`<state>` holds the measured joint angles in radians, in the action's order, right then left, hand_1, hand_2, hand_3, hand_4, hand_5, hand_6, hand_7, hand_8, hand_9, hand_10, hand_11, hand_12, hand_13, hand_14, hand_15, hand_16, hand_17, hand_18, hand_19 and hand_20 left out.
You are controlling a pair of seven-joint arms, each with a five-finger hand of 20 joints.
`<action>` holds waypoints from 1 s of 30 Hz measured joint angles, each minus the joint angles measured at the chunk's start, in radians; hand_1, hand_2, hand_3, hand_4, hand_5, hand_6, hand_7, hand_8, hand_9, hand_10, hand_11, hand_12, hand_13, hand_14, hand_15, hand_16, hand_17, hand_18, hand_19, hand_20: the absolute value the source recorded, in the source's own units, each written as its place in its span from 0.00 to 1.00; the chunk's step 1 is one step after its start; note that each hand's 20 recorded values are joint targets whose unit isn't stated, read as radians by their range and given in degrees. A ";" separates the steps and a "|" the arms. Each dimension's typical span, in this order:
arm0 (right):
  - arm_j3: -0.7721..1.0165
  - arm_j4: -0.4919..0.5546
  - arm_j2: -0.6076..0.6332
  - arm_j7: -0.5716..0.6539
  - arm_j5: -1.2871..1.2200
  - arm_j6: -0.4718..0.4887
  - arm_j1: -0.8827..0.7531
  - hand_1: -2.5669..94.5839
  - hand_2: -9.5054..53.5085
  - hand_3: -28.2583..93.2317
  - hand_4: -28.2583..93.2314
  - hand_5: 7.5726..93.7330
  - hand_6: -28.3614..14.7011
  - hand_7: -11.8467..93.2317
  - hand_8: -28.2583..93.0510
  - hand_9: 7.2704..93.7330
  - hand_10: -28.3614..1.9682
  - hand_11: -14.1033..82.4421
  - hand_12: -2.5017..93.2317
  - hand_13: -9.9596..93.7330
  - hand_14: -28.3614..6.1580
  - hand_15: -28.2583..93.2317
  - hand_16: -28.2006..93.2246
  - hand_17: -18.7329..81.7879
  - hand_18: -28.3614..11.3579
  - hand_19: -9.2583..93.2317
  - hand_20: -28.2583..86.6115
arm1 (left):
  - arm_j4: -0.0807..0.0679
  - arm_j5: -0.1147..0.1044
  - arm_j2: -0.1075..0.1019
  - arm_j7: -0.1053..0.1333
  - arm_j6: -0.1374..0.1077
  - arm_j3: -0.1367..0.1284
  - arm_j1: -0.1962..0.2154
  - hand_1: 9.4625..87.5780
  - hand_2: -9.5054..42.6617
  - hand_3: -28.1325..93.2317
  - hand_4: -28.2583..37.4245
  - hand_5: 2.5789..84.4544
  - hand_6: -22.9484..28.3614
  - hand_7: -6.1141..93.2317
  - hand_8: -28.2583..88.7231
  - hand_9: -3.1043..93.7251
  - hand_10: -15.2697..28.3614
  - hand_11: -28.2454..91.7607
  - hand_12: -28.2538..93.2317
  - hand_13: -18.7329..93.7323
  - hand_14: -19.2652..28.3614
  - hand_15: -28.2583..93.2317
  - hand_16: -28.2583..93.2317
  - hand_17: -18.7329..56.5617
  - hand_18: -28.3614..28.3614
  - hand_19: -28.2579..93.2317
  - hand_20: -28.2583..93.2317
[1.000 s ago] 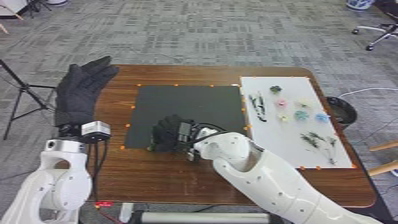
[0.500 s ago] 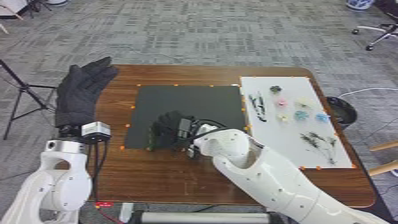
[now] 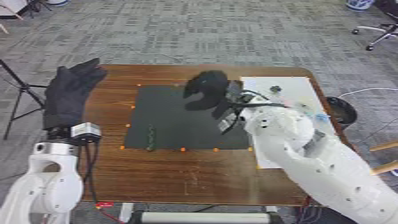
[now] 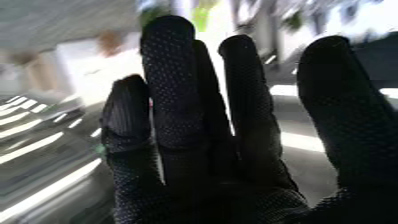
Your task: Arrange flowers
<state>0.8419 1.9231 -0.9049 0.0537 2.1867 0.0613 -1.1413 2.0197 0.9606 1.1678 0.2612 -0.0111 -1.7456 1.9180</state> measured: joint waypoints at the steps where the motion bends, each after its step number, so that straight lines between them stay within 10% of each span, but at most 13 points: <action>1: 0.047 0.027 0.025 0.020 -0.008 -0.019 -0.026 0.39 0.01 0.79 0.13 0.62 0.62 0.30 0.18 0.67 0.44 0.30 0.25 0.77 0.49 0.58 0.48 0.56 0.24 0.76 0.68 | 0.001 0.000 0.000 0.000 -0.001 -0.005 0.003 0.11 0.31 0.78 0.00 0.59 0.54 0.21 0.20 0.53 0.70 0.44 0.37 0.49 0.79 0.38 0.26 0.32 0.71 0.31 0.37; 8: 0.404 0.127 0.151 0.098 0.011 -0.234 -0.275 0.38 0.00 0.79 0.13 0.60 0.62 0.29 0.18 0.64 0.43 0.30 0.25 0.76 0.47 0.59 0.48 0.55 0.22 0.76 0.69 | 0.012 0.002 0.002 0.009 -0.017 -0.024 0.032 0.15 0.28 0.79 0.00 0.60 0.53 0.22 0.19 0.54 0.69 0.45 0.37 0.50 0.79 0.39 0.26 0.33 0.71 0.31 0.37; 15: 0.647 0.120 0.149 0.230 0.053 -0.216 -0.485 0.38 0.00 0.77 0.13 0.63 0.59 0.32 0.19 0.69 0.41 0.41 0.31 0.80 0.51 0.66 0.49 0.58 0.19 0.85 0.73 | 0.016 -0.003 0.003 0.070 -0.105 -0.010 0.063 0.18 0.26 0.79 0.00 0.61 0.53 0.24 0.19 0.56 0.70 0.46 0.37 0.52 0.79 0.41 0.25 0.34 0.72 0.33 0.38; 30: 0.898 0.117 0.124 0.357 0.125 -0.038 -0.841 0.49 0.00 0.69 0.14 0.70 0.62 0.42 0.42 0.82 0.54 0.54 0.37 0.91 0.69 0.70 0.51 0.69 0.25 0.97 0.69 | 0.017 0.001 0.006 0.055 -0.091 -0.035 0.085 0.20 0.24 0.79 0.02 0.61 0.53 0.24 0.19 0.55 0.69 0.46 0.37 0.51 0.79 0.41 0.25 0.34 0.72 0.33 0.38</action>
<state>1.7400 2.0405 -0.7814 0.4110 2.3118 0.0228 -1.9824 2.0366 0.9620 1.1740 0.3160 -0.1025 -1.7801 2.0027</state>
